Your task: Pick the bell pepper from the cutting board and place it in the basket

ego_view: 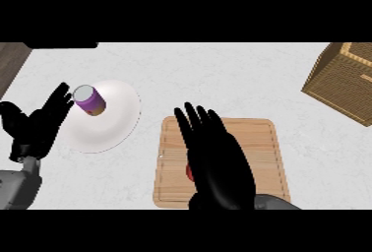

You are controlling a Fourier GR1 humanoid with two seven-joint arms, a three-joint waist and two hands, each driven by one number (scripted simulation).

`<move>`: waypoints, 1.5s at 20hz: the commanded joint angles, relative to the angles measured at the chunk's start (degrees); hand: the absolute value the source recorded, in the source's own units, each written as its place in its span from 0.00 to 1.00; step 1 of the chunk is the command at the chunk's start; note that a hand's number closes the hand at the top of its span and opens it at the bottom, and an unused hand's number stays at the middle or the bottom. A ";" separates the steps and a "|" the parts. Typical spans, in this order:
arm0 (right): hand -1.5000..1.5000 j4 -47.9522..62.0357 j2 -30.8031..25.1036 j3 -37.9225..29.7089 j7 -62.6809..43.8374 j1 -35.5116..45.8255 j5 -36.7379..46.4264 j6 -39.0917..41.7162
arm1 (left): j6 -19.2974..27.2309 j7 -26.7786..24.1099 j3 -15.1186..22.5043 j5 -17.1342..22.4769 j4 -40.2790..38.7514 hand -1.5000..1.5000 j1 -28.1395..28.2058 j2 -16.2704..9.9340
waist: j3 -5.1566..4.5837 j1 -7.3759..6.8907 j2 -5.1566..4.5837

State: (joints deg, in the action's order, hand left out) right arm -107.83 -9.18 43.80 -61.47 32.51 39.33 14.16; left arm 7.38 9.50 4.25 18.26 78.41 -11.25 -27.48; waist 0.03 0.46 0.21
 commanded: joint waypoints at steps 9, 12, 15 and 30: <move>0.00 18.68 6.30 -0.16 9.31 -11.25 10.95 -12.78 | -1.91 1.56 -1.49 -2.35 1.07 0.50 -0.69 1.77 | -0.02 -0.60 -0.26; 0.00 20.69 8.18 -0.57 9.50 -11.88 11.86 -10.87 | -3.22 0.01 -2.56 -3.88 -2.09 0.50 -2.54 2.23 | -0.04 -0.47 -0.28; 0.00 19.95 9.04 -0.08 7.03 -12.05 12.91 -7.82 | -3.60 -0.65 -3.35 -4.79 -2.69 0.50 -0.86 3.64 | -0.04 -0.56 -0.21; 0.00 10.19 8.41 -2.51 18.32 -24.64 15.55 -5.99 | -5.87 3.73 -7.98 -7.87 -0.30 0.50 -2.93 6.11 | -0.03 -0.28 -0.14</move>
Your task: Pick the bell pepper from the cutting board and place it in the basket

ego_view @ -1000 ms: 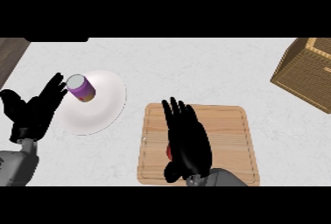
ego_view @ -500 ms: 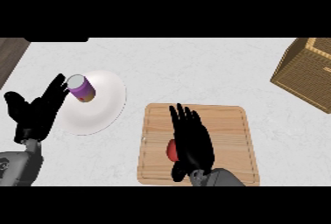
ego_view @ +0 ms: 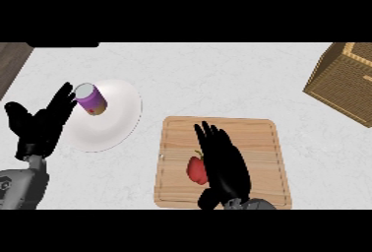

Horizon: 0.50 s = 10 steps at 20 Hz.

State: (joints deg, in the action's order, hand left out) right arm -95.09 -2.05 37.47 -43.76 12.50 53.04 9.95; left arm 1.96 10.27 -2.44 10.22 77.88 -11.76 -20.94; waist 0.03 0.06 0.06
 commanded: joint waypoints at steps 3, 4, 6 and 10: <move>0.00 1.83 1.02 -0.93 4.54 -2.20 0.47 -0.12 | 0.28 4.68 -0.11 -1.38 5.10 0.50 0.98 2.12 | -0.02 -0.19 0.01; 0.00 7.04 1.99 4.12 -0.42 2.77 -0.60 -5.63 | -0.66 2.07 -1.18 -2.08 -0.24 0.50 -2.37 1.76 | -0.03 -0.25 -0.07; 0.00 4.95 2.01 0.65 0.90 2.53 2.27 -0.42 | -1.34 -0.45 -1.98 -2.90 0.73 0.50 0.97 1.74 | -0.03 -0.21 -0.04; 0.00 5.71 2.01 2.82 -0.88 -0.41 4.48 -1.98 | -1.94 -0.27 -2.58 -3.86 -1.74 0.50 -1.80 2.64 | -0.03 -0.03 -0.06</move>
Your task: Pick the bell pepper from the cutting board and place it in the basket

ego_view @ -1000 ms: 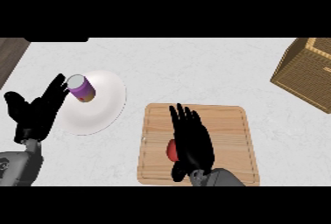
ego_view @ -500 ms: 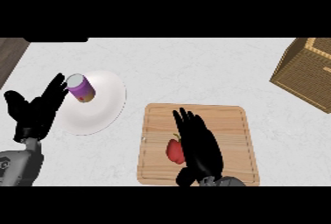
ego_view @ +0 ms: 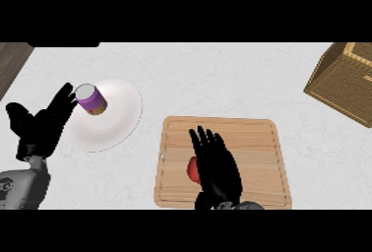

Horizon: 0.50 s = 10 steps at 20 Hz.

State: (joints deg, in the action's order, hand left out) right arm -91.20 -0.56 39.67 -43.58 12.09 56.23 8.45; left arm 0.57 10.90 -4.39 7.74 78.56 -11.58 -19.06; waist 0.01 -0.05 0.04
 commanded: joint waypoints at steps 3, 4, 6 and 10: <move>0.00 5.12 0.53 -0.48 0.38 0.64 2.08 -1.26 | -1.50 3.07 -1.95 -0.43 1.45 0.50 -1.00 -0.23 | -0.01 -0.07 -0.02; 0.00 6.04 0.54 0.58 1.79 -1.68 3.51 -3.05 | -1.62 1.45 -1.34 -0.65 1.67 0.50 1.32 1.11 | -0.01 -0.06 -0.02; 0.00 8.06 0.55 2.14 -2.91 3.85 -0.21 -3.07 | -0.59 1.60 -1.13 -2.58 -0.10 0.50 -1.51 1.72 | -0.01 -0.11 -0.06; 1.00 13.60 0.56 2.51 1.30 5.35 2.25 1.40 | -1.78 2.21 -2.51 -0.88 0.46 0.50 -0.69 0.80 | -0.02 -0.31 -0.10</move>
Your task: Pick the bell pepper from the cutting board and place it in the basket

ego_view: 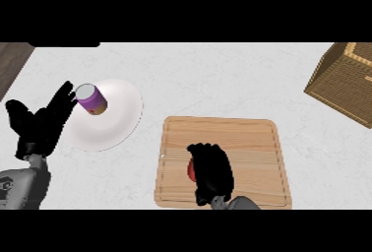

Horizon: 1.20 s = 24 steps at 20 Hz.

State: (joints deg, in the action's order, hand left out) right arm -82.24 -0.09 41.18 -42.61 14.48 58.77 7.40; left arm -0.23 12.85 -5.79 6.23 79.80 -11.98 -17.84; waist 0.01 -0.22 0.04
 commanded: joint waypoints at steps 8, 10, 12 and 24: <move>1.00 5.75 0.07 0.51 3.85 0.94 2.00 -1.33 | -3.18 -0.84 -2.73 -0.50 -1.57 0.50 -0.18 0.09 | -0.01 0.12 -0.04; 1.00 13.20 0.08 -1.79 4.61 5.94 -2.96 -6.97 | -2.31 -1.72 -2.08 -0.59 -0.86 0.50 0.67 1.47 | 0.01 -0.24 -0.12; 1.00 11.39 0.09 -5.17 0.08 7.42 -6.18 -8.42 | -3.95 -1.13 -2.15 0.12 -0.16 0.50 1.26 0.26 | 0.02 -0.50 -0.16; 1.00 15.01 0.09 -14.49 3.22 17.02 -22.23 -28.59 | -0.65 3.82 -1.08 -1.40 2.72 0.50 -1.89 2.09 | 0.11 -0.58 -0.08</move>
State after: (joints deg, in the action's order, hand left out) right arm -64.90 0.00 28.83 -42.05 30.64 40.18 -14.40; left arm -2.00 12.79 -7.02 4.63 80.44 -11.63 -15.92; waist 0.05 -0.90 -0.10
